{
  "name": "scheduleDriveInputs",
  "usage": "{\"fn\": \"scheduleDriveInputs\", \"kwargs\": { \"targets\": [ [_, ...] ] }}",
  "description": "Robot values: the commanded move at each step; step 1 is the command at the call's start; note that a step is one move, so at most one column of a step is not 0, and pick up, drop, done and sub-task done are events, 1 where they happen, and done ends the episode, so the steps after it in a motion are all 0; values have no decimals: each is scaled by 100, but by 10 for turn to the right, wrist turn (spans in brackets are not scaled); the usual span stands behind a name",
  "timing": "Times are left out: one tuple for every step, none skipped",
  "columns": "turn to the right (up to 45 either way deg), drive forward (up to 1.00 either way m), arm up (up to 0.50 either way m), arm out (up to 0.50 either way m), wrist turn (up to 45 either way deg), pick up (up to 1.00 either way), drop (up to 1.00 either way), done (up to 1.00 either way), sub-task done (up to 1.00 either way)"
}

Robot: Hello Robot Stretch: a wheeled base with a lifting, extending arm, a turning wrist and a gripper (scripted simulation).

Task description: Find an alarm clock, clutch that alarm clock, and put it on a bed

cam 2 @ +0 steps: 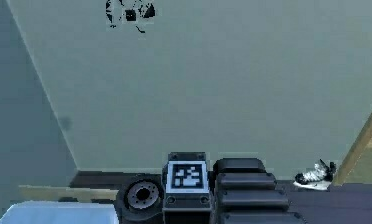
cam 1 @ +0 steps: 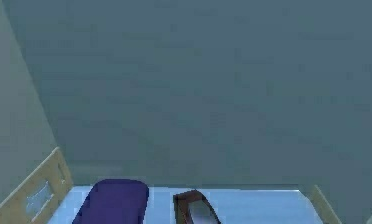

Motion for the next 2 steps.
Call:
{"fn": "scheduleDriveInputs", "kwargs": {
  "targets": [
    [180,0,0,0,0,0,0,0,0],
    [-270,0,0,0,0,0,0,0,0]
  ]
}}
